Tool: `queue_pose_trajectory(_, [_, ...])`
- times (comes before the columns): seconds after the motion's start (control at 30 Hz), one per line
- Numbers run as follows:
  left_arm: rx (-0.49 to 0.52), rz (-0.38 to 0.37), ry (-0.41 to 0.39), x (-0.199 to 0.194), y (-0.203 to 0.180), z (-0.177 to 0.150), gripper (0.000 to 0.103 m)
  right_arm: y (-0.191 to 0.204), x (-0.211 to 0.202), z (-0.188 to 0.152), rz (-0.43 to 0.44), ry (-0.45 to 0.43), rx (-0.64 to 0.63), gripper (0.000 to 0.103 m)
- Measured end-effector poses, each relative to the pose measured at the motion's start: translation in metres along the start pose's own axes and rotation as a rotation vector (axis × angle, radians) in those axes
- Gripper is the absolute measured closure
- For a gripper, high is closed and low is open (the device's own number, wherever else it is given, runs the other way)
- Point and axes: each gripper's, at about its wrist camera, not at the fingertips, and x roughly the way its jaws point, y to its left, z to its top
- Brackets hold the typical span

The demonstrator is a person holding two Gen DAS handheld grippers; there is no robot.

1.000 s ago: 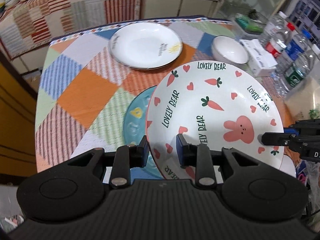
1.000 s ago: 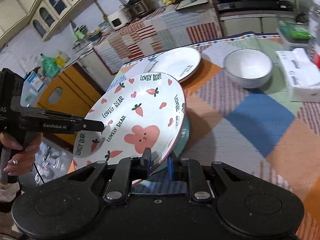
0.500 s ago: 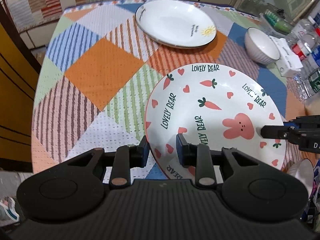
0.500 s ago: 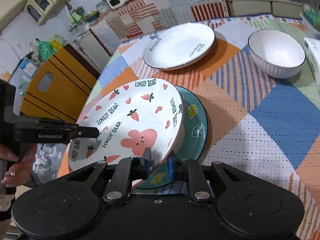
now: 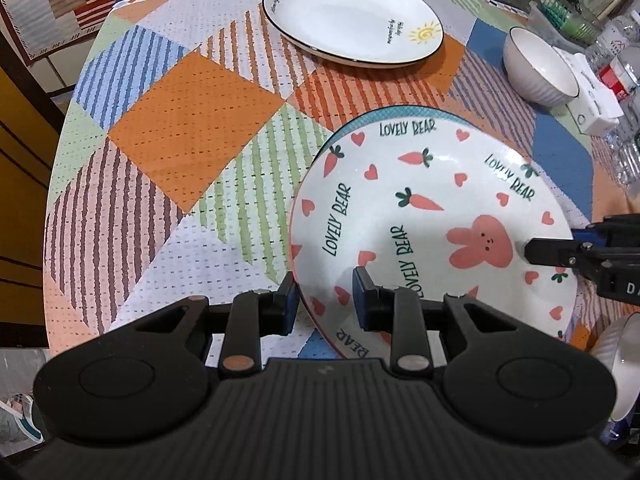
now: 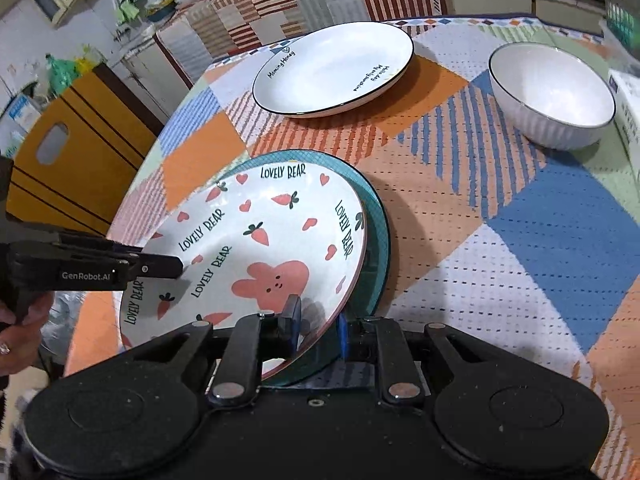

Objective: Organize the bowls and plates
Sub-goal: 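Lift the Lovely Bear plate and lower it onto the blue plate, then release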

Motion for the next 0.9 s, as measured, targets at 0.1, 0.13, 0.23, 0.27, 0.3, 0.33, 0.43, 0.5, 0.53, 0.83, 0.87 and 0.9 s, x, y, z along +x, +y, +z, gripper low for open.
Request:
queue_pose_trajectory(0.1, [0.019, -0.002, 0.005, 0.004, -0.003, -0.004, 0.077, 0.013, 0.001, 0.000, -0.075, 0.006, -0.085, 0.075])
queue_pose_trajectory(0.13, [0.028, 0.002, 0.006, 0.005, -0.005, -0.006, 0.077, 0.016, 0.001, 0.000, -0.100, 0.004, -0.107, 0.074])
queue_pose_trajectory(0.23, [0.049, 0.028, 0.002, 0.006, -0.012, -0.007, 0.077, 0.022, 0.000, 0.001, -0.158, -0.009, -0.148, 0.074])
queue_pose_trajectory(0.27, [0.053, 0.035, 0.003, 0.005, -0.013, -0.007, 0.077, 0.024, 0.001, 0.001, -0.170, -0.009, -0.156, 0.073])
queue_pose_trajectory(0.3, [0.054, 0.039, 0.004, 0.004, -0.014, -0.007, 0.077, 0.024, 0.002, 0.001, -0.183, -0.010, -0.156, 0.073])
queue_pose_trajectory(0.33, [0.053, 0.040, 0.004, 0.003, -0.014, -0.006, 0.077, 0.025, 0.003, 0.002, -0.192, -0.007, -0.150, 0.072])
queue_pose_trajectory(0.43, [0.059, 0.038, -0.004, -0.007, -0.013, -0.005, 0.077, 0.027, 0.004, 0.005, -0.226, 0.014, -0.154, 0.072])
queue_pose_trajectory(0.5, [0.073, 0.049, -0.020, -0.017, -0.013, -0.003, 0.077, 0.028, -0.001, 0.005, -0.257, -0.003, -0.179, 0.072])
queue_pose_trajectory(0.53, [0.078, 0.057, -0.029, -0.022, -0.014, -0.003, 0.077, 0.028, -0.006, 0.006, -0.247, -0.027, -0.192, 0.072])
queue_pose_trajectory(0.83, [0.125, 0.078, -0.077, -0.065, -0.028, 0.002, 0.077, 0.035, -0.061, 0.015, -0.174, -0.167, -0.241, 0.072])
queue_pose_trajectory(0.87, [0.130, 0.078, -0.079, -0.069, -0.030, 0.002, 0.077, 0.038, -0.066, 0.016, -0.169, -0.179, -0.251, 0.072])
queue_pose_trajectory(0.9, [0.130, 0.076, -0.081, -0.074, -0.032, 0.002, 0.076, 0.040, -0.072, 0.017, -0.160, -0.193, -0.264, 0.072])
